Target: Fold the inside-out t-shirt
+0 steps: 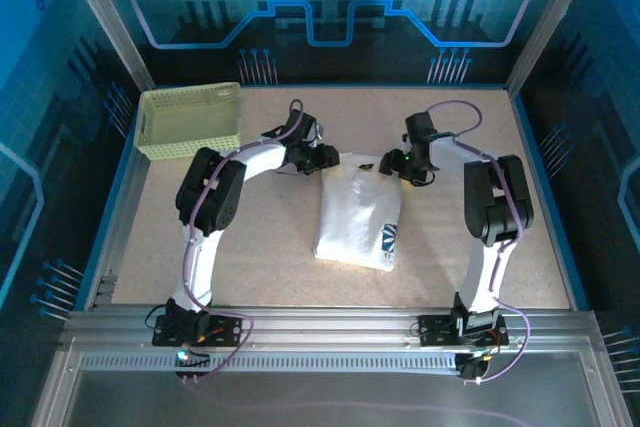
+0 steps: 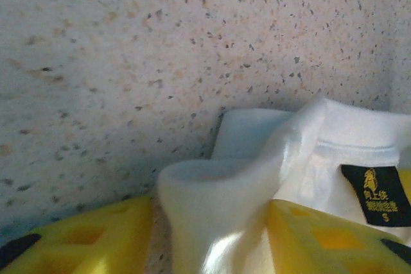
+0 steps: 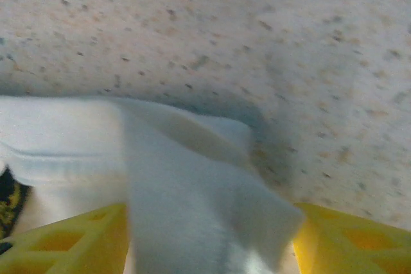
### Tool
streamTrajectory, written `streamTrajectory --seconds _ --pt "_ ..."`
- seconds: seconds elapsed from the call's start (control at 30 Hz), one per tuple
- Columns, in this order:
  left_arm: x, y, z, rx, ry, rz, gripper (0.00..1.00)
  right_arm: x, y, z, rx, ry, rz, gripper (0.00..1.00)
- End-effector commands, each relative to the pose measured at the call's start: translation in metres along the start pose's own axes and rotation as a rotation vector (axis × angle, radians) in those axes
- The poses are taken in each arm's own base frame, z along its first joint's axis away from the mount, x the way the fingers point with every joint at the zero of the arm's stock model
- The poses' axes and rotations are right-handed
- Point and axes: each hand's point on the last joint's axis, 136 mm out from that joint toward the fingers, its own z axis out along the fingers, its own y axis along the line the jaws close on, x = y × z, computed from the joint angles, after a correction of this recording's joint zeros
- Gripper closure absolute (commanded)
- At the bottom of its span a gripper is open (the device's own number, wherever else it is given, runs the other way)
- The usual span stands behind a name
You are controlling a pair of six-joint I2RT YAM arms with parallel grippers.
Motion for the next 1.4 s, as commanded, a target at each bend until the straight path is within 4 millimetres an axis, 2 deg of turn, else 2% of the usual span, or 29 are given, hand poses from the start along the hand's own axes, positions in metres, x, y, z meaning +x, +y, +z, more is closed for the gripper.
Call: streamTrajectory --seconds 0.0,0.1,0.27,0.33,0.43,0.57,0.67,0.9,1.13,1.23,1.37 --pt "0.011 -0.007 0.017 0.067 0.054 -0.030 0.55 0.008 0.022 0.017 -0.047 0.042 -0.028 0.35" --pt "0.014 -0.012 0.024 0.096 0.062 -0.039 0.59 0.010 0.033 0.022 -0.037 0.050 -0.051 0.40" --pt "0.018 -0.014 0.030 0.110 0.071 -0.042 0.66 0.013 0.038 0.032 0.040 0.072 -0.069 0.45" --pt "0.019 -0.016 0.029 0.119 0.071 -0.045 0.71 0.012 0.041 0.033 0.033 0.066 -0.067 0.52" --pt "0.015 -0.022 0.019 0.139 0.049 -0.037 0.79 0.006 0.046 0.026 0.018 0.040 -0.070 0.69" --pt "0.001 -0.029 -0.006 0.179 -0.019 -0.036 0.89 -0.005 0.053 0.005 -0.024 -0.015 -0.091 0.84" --pt "-0.011 -0.036 -0.030 0.227 -0.077 -0.046 0.94 -0.012 0.062 -0.016 -0.075 -0.062 -0.112 0.91" --pt "-0.032 -0.059 -0.087 0.337 -0.203 -0.026 1.00 -0.023 0.076 -0.063 -0.147 -0.158 -0.174 0.96" --pt "-0.050 -0.076 -0.122 0.399 -0.277 0.000 1.00 -0.038 0.088 -0.097 -0.207 -0.230 -0.203 1.00" --pt "-0.062 -0.084 -0.135 0.428 -0.302 0.001 1.00 -0.052 0.099 -0.117 -0.230 -0.279 -0.228 1.00" --pt "-0.089 -0.102 -0.156 0.454 -0.347 0.029 1.00 -0.082 0.117 -0.147 -0.254 -0.368 -0.268 1.00"
